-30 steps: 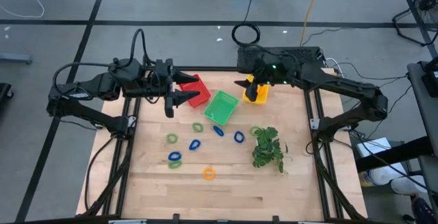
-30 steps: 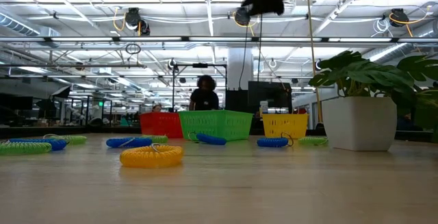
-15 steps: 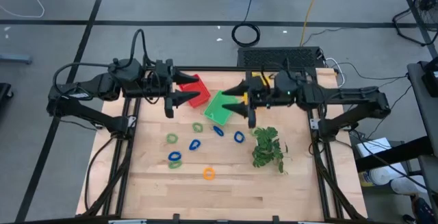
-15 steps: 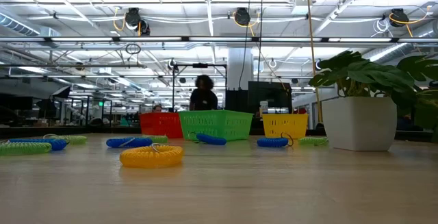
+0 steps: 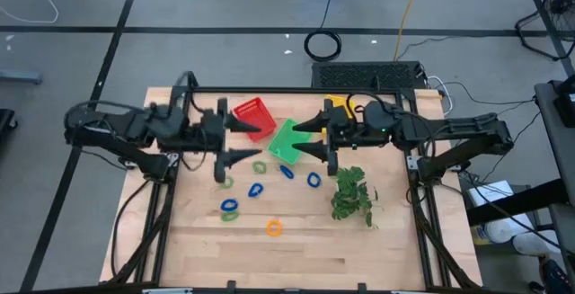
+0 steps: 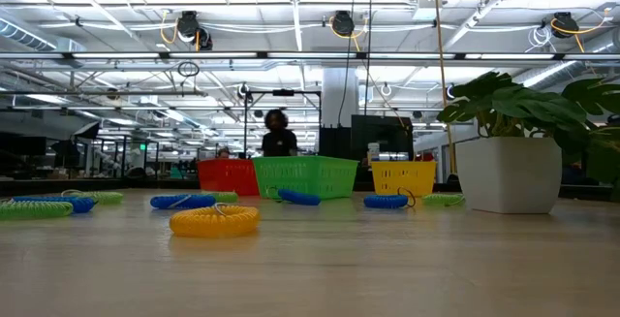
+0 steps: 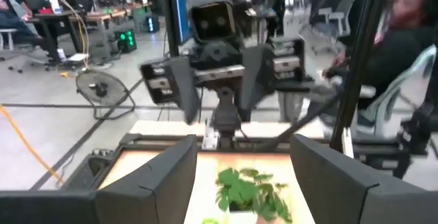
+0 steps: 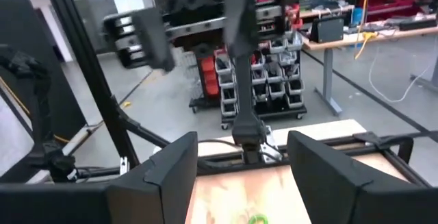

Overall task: Sort spring keychains
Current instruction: Put the yellow spring keychain into the yellow bin

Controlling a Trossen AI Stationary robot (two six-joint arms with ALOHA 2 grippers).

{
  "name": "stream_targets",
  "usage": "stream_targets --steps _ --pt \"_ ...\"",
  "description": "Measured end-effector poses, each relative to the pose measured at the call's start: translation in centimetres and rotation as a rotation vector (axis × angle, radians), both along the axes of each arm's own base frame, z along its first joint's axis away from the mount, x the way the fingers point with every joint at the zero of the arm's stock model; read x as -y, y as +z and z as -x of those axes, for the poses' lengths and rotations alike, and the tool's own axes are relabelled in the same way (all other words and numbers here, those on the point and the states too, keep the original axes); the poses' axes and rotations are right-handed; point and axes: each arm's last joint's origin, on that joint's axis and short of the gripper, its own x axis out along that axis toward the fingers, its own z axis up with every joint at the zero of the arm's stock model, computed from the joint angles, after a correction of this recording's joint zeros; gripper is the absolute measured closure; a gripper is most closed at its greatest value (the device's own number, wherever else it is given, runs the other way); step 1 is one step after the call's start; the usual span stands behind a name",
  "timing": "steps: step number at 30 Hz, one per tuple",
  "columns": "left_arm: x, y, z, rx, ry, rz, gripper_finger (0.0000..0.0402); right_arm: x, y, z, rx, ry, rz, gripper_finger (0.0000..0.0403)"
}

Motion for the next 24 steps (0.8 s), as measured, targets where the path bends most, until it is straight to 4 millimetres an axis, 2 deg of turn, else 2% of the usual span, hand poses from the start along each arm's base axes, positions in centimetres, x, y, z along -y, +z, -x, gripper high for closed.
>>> stream_targets --steps 6,14,19,24 --pt "2.9 -0.8 -0.2 -0.044 -0.061 -0.048 0.0158 0.0 -0.1 0.1 -0.010 0.000 0.001 0.0190" --pt "6.5 -3.2 -0.7 -0.192 -0.152 -0.075 0.0158 0.0 0.0 0.1 -0.010 0.001 -0.012 0.0190" --pt "8.5 -3.6 -1.3 -0.345 -0.199 -0.133 0.0158 0.0 0.0 0.1 -0.010 0.001 -0.012 0.0190" --pt "9.6 -3.6 -2.5 -0.523 -0.208 -0.194 0.0158 0.0 0.0 0.1 -0.010 0.001 -0.012 0.0190"
